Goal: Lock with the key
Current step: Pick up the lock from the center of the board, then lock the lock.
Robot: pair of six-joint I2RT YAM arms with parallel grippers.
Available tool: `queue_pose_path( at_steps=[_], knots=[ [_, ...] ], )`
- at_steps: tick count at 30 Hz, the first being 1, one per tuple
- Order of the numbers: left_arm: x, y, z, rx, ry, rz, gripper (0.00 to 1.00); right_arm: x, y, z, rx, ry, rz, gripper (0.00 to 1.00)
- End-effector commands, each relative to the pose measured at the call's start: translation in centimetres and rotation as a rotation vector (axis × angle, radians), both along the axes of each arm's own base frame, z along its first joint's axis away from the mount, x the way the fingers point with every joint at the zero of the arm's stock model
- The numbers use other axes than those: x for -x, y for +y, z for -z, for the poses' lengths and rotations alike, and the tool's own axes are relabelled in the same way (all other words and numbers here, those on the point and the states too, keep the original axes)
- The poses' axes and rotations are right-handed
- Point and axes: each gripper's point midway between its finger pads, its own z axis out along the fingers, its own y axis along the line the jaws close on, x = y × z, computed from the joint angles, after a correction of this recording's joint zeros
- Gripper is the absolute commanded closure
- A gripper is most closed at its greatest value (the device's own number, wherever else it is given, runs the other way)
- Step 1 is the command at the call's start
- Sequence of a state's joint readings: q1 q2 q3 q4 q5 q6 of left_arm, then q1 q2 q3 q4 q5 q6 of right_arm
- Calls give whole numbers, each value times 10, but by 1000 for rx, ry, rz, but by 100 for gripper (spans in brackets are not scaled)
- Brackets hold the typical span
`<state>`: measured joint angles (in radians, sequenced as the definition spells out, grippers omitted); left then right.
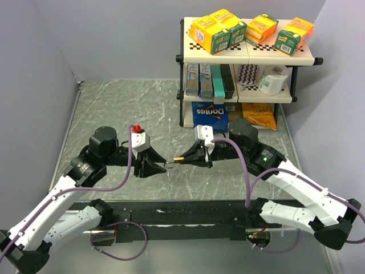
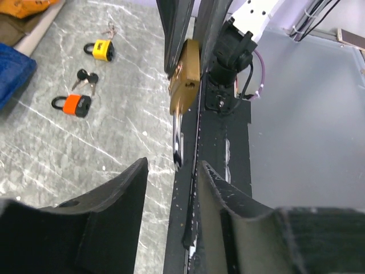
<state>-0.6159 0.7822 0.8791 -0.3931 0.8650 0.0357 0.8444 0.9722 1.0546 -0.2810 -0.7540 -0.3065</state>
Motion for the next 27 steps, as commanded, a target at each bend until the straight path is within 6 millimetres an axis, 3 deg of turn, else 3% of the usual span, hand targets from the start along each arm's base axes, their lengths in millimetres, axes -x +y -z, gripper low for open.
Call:
queue_pose_path(
  at_steps=[1, 8, 12, 15, 16, 19, 22, 23, 27],
  knots=[
    [0, -6, -12, 49, -33, 19, 56, 4, 2, -28, -80, -54, -26, 100],
    [2, -10, -8, 46, -26, 37, 72, 3, 3, -30, -90, -44, -14, 100],
    [3, -11, -6, 40, -19, 42, 72, 1, 3, -29, -89, -46, -7, 100],
    [2, -12, -6, 42, -23, 43, 84, 2, 3, -28, -86, -41, -11, 100],
    [1, -12, -6, 41, -22, 36, 95, 2, 3, -27, -84, -39, -11, 100],
    [2, -11, -9, 42, 8, 21, 99, -2, 3, -25, -73, -17, 14, 100],
    [8, -10, -10, 33, 38, 45, 99, -12, 0, -21, -56, 16, 79, 68],
    [12, -9, -10, 32, 36, 64, 99, -14, -3, -18, -44, 28, 93, 47],
    [17, -5, -4, 9, 7, 89, 99, -27, -11, -16, -19, 68, 157, 31]
  ],
)
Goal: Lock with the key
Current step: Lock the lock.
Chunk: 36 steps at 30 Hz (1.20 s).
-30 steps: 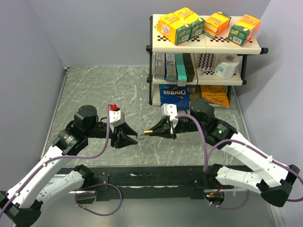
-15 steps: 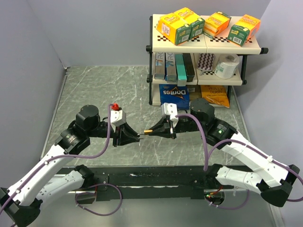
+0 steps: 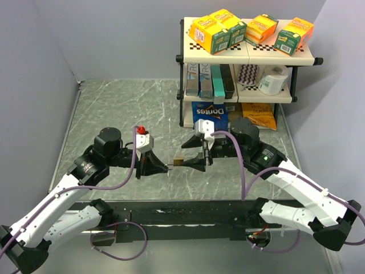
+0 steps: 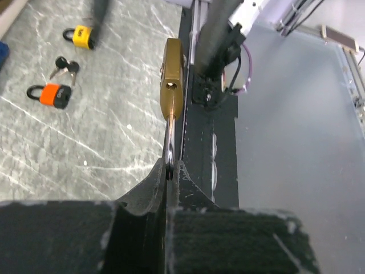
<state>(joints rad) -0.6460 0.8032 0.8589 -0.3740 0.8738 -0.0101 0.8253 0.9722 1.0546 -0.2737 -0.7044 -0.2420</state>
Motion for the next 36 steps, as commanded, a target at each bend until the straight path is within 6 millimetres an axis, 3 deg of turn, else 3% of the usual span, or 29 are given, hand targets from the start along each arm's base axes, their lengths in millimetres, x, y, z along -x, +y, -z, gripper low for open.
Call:
queue_pose_path(
  at_steps=[1, 9, 15, 22, 26, 32, 35, 36],
  knots=[
    [13, 3, -11, 13, -55, 67, 99, -17, -9, -15, -16, 34, 91, 29],
    [13, 0, -16, 25, -29, 74, 99, -21, -16, -15, 5, 34, 84, 25],
    [7, -2, -26, 41, -47, 55, 99, -6, -20, -14, 19, -5, 10, 21],
    [4, -6, -38, 59, -25, 53, 99, 21, -20, 7, 70, -19, -138, 18],
    [2, -9, -42, 72, -20, 51, 99, 24, -13, 13, 93, -61, -166, 19],
    [1, -10, -46, 84, -26, 55, 99, 25, 0, 17, 107, -79, -183, 26],
    [2, -10, -45, 83, -26, 55, 99, 25, 4, 15, 102, -80, -187, 38],
    [1, -10, -46, 83, -26, 52, 99, 24, 6, 14, 98, -83, -189, 47]
  ],
)
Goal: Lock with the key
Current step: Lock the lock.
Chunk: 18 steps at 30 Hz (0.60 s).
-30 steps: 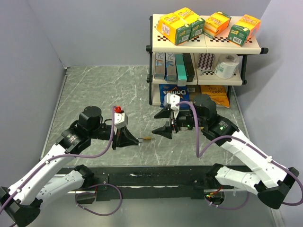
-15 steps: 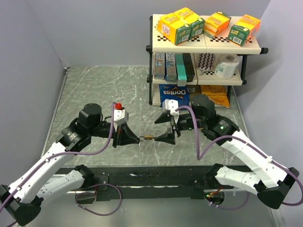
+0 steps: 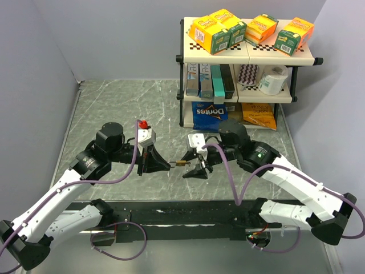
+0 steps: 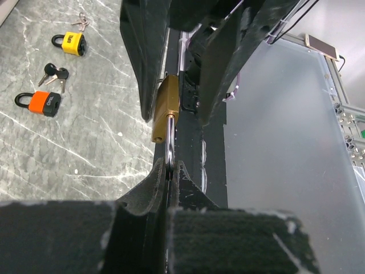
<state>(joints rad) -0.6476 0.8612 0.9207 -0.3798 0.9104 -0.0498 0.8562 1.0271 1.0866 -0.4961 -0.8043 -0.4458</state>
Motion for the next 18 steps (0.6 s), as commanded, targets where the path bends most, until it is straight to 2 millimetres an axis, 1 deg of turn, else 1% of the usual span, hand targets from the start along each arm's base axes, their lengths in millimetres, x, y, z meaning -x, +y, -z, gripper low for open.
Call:
queue_pose_path(
  at_steps=[1, 2, 3, 5, 6, 9, 11, 12, 18],
  knots=[
    [1, -3, -34, 79, -77, 18, 99, -3, 9, -25, -61, -63, -17, 50],
    [1, -3, -33, 79, -78, 15, 99, -3, 11, -25, -61, -58, -19, 55],
    [-1, -3, -34, 79, -83, 8, 99, -3, 11, -26, -62, -54, -18, 63],
    [-1, -2, -33, 79, -90, 5, 99, -3, 12, -27, -66, -47, -18, 72],
    [-1, -2, -33, 80, -100, 6, 99, -3, 12, -27, -66, -44, -15, 81],
    [-2, -2, -34, 87, -106, 1, 99, -3, 14, -27, -67, -34, -16, 91],
    [-1, -3, -33, 95, -100, 2, 99, -4, 15, -28, -72, -24, -10, 95],
    [-1, -4, -34, 100, -87, 0, 99, -4, 16, -29, -75, -24, -11, 100],
    [-4, -7, -34, 123, -111, -14, 99, 3, 22, -35, -95, 40, -52, 100]
  ],
)
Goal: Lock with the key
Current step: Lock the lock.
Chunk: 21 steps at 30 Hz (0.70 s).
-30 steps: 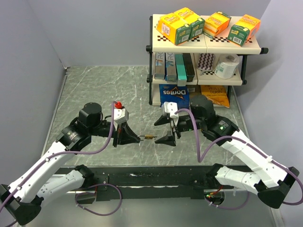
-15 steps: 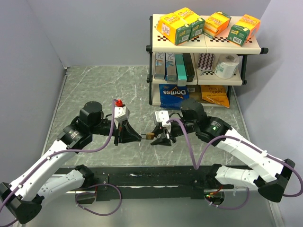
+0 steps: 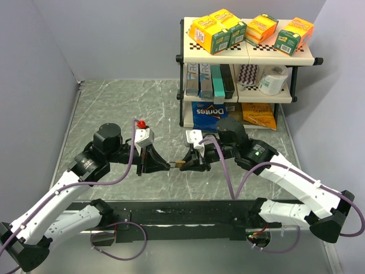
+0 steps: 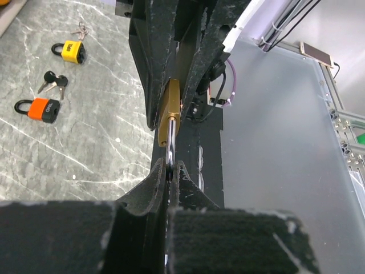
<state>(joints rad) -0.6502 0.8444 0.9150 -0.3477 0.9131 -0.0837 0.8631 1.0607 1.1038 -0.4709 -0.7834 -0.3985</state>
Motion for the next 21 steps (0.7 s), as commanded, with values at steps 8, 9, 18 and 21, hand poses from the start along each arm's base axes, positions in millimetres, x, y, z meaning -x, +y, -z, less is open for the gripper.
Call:
queue_pose_path(
  at_steps=[8, 9, 18, 21],
  knots=[
    [-1, -11, -18, 82, -137, 17, 99, 19, 18, -36, -106, 52, -139, 100],
    [-2, -11, -17, 76, -156, 16, 99, 18, 17, -36, -102, 51, -139, 100],
    [-3, -8, -10, 56, -181, 6, 99, 22, 10, -32, -90, 60, -127, 100],
    [-1, -13, -13, 80, -115, 15, 99, 15, 16, -34, -99, 60, -106, 100]
  ],
)
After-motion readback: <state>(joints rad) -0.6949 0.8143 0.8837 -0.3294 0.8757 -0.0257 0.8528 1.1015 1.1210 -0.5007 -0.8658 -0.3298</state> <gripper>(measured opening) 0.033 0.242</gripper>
